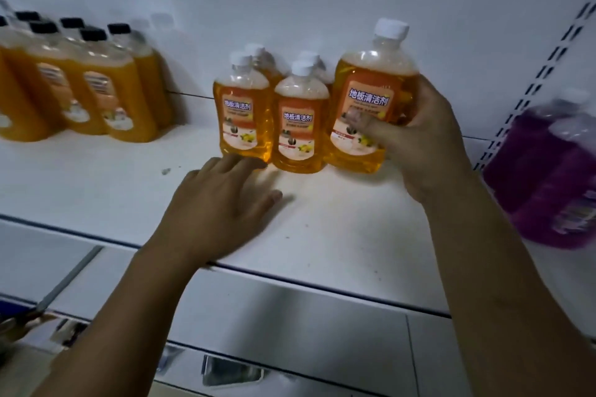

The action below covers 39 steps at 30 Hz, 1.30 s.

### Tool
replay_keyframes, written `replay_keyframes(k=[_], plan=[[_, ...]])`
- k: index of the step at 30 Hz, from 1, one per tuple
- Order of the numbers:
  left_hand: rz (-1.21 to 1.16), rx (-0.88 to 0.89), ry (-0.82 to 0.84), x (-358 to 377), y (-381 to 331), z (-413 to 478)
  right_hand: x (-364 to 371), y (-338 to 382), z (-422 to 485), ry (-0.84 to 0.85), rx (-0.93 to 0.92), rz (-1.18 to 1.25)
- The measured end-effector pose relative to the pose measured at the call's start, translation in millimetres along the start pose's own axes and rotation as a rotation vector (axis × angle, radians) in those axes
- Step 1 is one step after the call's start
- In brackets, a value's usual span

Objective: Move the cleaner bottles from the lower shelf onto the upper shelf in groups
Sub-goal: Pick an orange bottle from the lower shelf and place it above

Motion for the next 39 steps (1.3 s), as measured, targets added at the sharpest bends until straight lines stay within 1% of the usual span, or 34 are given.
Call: replay_keyframes(k=[3, 9, 19, 25, 30, 34, 37, 39], plan=[[-0.007, 0.023, 0.062, 8.9, 4.0, 4.2, -1.4, -2.8, 11.9, -0.034, 0.010, -0.050], [0.027, 0.065, 0.068, 13.0, 10.0, 6.5, -5.1, -30.0, 10.9, -0.080, 0.054, -0.046], [0.008, 0.073, 0.051, 13.9, 11.3, 5.8, 2.8, -51.3, 0.2, -0.044, 0.055, -0.199], [0.001, 0.078, 0.047, 14.3, 11.8, 6.6, 6.4, -47.3, -3.2, -0.039, 0.016, -0.258], [-0.006, 0.076, 0.047, 13.7, 11.0, 6.8, 10.6, -46.7, -4.9, -0.071, -0.012, -0.316], [-0.010, 0.084, 0.049, 11.5, 9.8, 6.1, 7.6, -45.8, -5.3, -0.071, 0.028, -0.361], [-0.019, 0.082, 0.050, 11.4, 10.1, 5.9, -1.1, -33.8, -9.9, -0.112, 0.074, -0.412], [-0.032, 0.079, 0.052, 12.0, 10.4, 6.5, -9.6, -22.3, -20.7, -0.125, 0.057, -0.484]])
Point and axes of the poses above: each hand's wrist, its own z-axis towards the middle knuckle, its own x-axis out of the palm, y = z × x, the point moved 4 cm from there along z, towards the middle knuckle, and after that the axes turned 9 degrees about -x, right-handed, at the moved point
